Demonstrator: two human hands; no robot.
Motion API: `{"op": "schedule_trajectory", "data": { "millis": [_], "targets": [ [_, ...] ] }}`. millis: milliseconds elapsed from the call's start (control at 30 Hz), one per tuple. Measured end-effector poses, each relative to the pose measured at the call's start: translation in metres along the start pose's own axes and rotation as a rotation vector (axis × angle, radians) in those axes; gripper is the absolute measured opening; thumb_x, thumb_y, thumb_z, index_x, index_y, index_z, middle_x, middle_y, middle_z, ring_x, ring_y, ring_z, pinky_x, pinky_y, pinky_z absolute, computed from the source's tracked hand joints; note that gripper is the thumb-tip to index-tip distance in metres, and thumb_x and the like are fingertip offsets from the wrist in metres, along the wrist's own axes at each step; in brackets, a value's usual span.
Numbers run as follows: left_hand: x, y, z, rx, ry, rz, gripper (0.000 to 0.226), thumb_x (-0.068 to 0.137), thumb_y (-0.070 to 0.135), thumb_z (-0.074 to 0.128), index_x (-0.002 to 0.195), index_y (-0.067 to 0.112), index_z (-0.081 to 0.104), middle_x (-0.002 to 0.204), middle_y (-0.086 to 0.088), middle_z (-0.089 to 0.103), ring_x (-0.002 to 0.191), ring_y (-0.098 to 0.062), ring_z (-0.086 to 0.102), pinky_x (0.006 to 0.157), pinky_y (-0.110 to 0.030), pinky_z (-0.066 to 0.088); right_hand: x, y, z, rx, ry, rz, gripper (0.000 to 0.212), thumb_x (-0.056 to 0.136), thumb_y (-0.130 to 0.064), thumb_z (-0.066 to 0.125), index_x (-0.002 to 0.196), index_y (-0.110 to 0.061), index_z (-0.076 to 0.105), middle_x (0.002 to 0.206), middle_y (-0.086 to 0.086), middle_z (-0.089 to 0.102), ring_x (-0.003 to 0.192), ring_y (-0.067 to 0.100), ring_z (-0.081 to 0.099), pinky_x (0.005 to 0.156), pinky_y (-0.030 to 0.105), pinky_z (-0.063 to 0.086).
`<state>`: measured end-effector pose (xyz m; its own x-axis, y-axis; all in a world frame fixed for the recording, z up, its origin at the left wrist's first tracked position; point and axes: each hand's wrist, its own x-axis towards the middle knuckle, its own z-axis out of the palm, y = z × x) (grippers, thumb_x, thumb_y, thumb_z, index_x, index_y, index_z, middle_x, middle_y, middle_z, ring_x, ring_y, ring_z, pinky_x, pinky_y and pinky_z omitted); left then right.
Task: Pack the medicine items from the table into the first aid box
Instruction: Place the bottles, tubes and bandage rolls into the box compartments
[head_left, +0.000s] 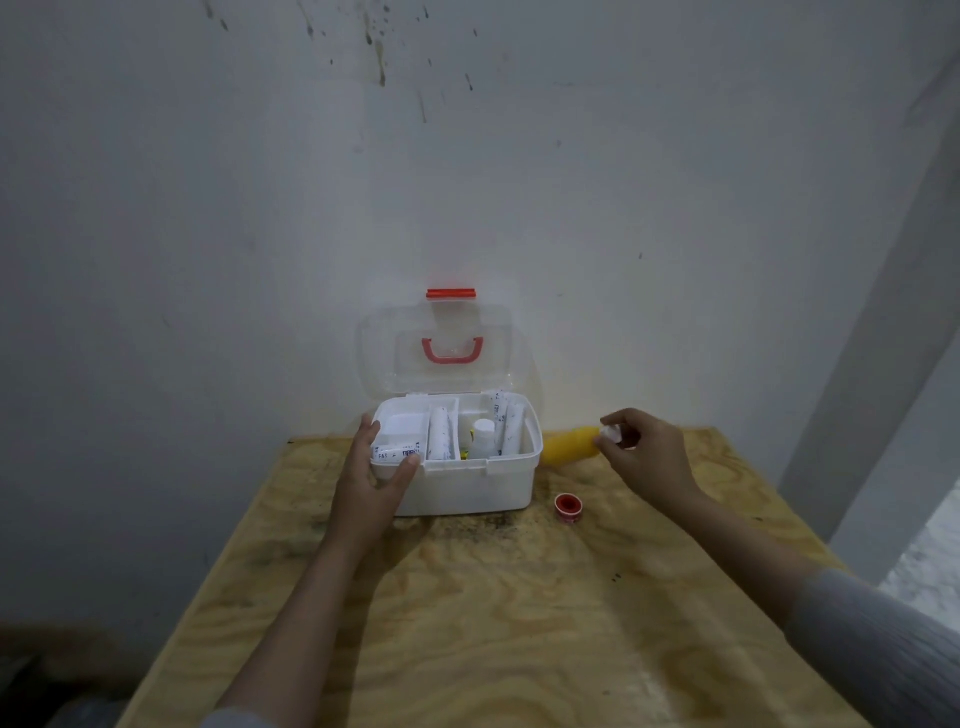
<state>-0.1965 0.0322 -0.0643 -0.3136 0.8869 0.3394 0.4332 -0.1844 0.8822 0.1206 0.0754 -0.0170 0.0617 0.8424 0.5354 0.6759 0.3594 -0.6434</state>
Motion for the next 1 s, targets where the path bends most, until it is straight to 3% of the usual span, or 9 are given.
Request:
{"op": "schedule_trajectory", "data": {
  "millis": [233, 333, 433, 533, 600, 733, 867, 1000],
  "targets": [
    [0.0, -0.001, 0.002, -0.006, 0.012, 0.004, 0.071, 0.084, 0.04, 0.064, 0.145, 0.028, 0.029, 0.158, 0.009, 0.022, 0.14, -0.013, 0.028, 0.108, -0.034, 0.036, 0.02, -0.039, -0.026, 0.183, 0.159, -0.092, 0.022, 0.077, -0.013, 0.073, 0.098, -0.016, 0.07, 0.078, -0.008, 0.065, 0.068, -0.004, 0.063, 0.066, 0.006, 0.048],
    [0.0, 0.0, 0.001, -0.006, 0.019, -0.005, 0.071, 0.084, 0.04, 0.064, 0.145, 0.027, 0.03, 0.158, 0.009, 0.023, 0.138, -0.011, 0.03, 0.106, -0.033, 0.037, 0.026, -0.057, -0.023, 0.221, 0.084, -0.129, 0.023, 0.078, -0.015, 0.073, 0.1, -0.017, 0.07, 0.082, -0.007, 0.067, 0.069, -0.007, 0.064, 0.065, 0.008, 0.051],
    [-0.001, 0.002, 0.001, -0.008, 0.018, -0.001, 0.071, 0.084, 0.039, 0.064, 0.145, 0.026, 0.031, 0.158, 0.009, 0.023, 0.134, -0.005, 0.029, 0.106, -0.028, 0.034, 0.025, -0.066, -0.007, 0.195, -0.031, -0.17, 0.022, 0.079, -0.014, 0.071, 0.101, -0.015, 0.071, 0.092, 0.0, 0.071, 0.073, 0.006, 0.068, 0.066, 0.018, 0.056],
    [-0.002, 0.002, -0.001, 0.006, 0.004, -0.002, 0.072, 0.084, 0.04, 0.064, 0.146, 0.025, 0.03, 0.158, 0.009, 0.022, 0.135, -0.008, 0.03, 0.105, -0.028, 0.035, 0.027, -0.068, 0.013, 0.133, -0.132, -0.176, 0.023, 0.08, -0.012, 0.069, 0.103, -0.014, 0.07, 0.1, 0.003, 0.072, 0.076, 0.014, 0.068, 0.064, 0.008, 0.051],
    [-0.002, 0.003, -0.002, 0.016, -0.004, 0.002, 0.072, 0.084, 0.041, 0.063, 0.146, 0.024, 0.03, 0.158, 0.01, 0.022, 0.132, -0.006, 0.03, 0.103, -0.027, 0.036, 0.029, -0.069, 0.023, 0.097, -0.172, -0.177, 0.022, 0.082, -0.012, 0.066, 0.104, -0.011, 0.07, 0.102, 0.005, 0.072, 0.077, 0.014, 0.067, 0.063, 0.007, 0.05],
    [-0.002, 0.003, -0.002, 0.014, -0.006, -0.003, 0.072, 0.084, 0.042, 0.063, 0.146, 0.025, 0.03, 0.157, 0.01, 0.022, 0.129, -0.004, 0.03, 0.103, -0.028, 0.037, 0.033, -0.073, 0.041, -0.02, -0.257, -0.22, 0.023, 0.087, -0.013, 0.058, 0.106, -0.007, 0.068, 0.106, 0.009, 0.071, 0.077, 0.013, 0.063, 0.071, 0.023, 0.053],
    [-0.001, 0.003, -0.001, 0.0, 0.0, 0.005, 0.069, 0.085, 0.038, 0.064, 0.145, 0.025, 0.031, 0.157, 0.01, 0.022, 0.129, 0.0, 0.029, 0.104, -0.023, 0.033, 0.035, -0.066, 0.049, -0.131, -0.368, -0.248, 0.023, 0.086, -0.012, 0.059, 0.107, -0.007, 0.068, 0.11, 0.011, 0.068, 0.077, 0.011, 0.057, 0.073, 0.022, 0.047],
    [-0.001, 0.001, -0.001, -0.001, 0.003, 0.004, 0.07, 0.084, 0.04, 0.063, 0.145, 0.027, 0.031, 0.158, 0.009, 0.023, 0.133, -0.004, 0.031, 0.108, -0.03, 0.036, 0.036, -0.063, 0.047, -0.129, -0.415, -0.248, 0.026, 0.084, -0.011, 0.063, 0.11, -0.01, 0.067, 0.11, 0.011, 0.066, 0.078, 0.011, 0.057, 0.072, 0.02, 0.043]
  ]
}}
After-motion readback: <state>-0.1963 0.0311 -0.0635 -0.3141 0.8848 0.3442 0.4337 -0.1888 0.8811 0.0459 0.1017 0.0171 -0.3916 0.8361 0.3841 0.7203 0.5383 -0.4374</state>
